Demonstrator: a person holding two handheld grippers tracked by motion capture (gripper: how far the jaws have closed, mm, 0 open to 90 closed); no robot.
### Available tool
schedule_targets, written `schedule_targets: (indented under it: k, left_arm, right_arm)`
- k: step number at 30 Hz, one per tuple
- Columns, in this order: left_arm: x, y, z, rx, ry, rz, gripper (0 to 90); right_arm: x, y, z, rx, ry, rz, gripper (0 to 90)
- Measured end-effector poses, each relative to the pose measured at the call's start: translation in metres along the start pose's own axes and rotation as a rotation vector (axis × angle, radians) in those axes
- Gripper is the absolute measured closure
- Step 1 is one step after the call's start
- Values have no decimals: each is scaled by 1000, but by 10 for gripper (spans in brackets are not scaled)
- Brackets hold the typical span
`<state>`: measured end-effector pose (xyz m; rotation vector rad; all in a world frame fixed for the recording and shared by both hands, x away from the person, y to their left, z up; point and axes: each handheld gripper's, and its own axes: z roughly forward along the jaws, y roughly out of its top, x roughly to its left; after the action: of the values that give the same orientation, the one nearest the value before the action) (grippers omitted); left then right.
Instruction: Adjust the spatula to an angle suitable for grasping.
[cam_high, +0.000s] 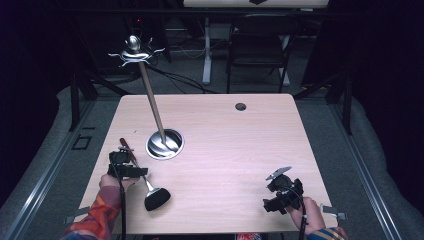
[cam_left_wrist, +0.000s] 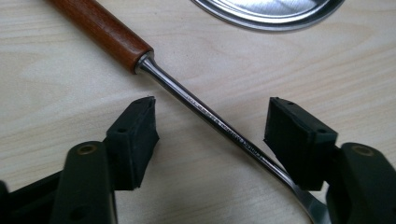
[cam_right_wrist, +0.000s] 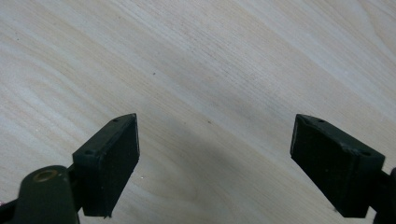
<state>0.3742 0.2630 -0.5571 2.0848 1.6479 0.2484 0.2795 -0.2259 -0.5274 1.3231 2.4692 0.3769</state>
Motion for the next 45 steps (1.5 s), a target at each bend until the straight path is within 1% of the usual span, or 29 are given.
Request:
schedule_targets:
  k: [3,4,6,10,15,23,27,30,34,45]
  left_arm:
    - [0,-1,1,-1,2,4,395]
    - [1,-1,1,-1,0,5,395]
    - [2,-1,0,4,-14,4,426]
    - [3,-1,0,9,-15,12,488]
    - [6,-2,-1,13,-18,13,502]
    - [13,-3,-3,14,-13,7,549]
    - [16,-4,-4,15,-15,19,574]
    - [18,-4,-5,16,-16,16,604]
    - [21,-5,-5,17,-9,11,626]
    - [23,-5,-6,16,6,3,664]
  right_arm:
    - [0,0,0,-1,0,0,152]
    - [0,0,0,-2,0,-2,152]
    - [0,0,0,-4,0,-2,152]
    - [0,0,0,-2,1,-1,152]
    - [0,0,-1,-2,0,-5,152]
    - [0,0,-1,2,0,-6,152]
    - [0,0,-1,3,2,-8,152]
    - [1,0,0,0,14,-7,152]
    - [1,0,-1,-2,7,-8,152]
    - [1,0,0,-4,11,-5,152]
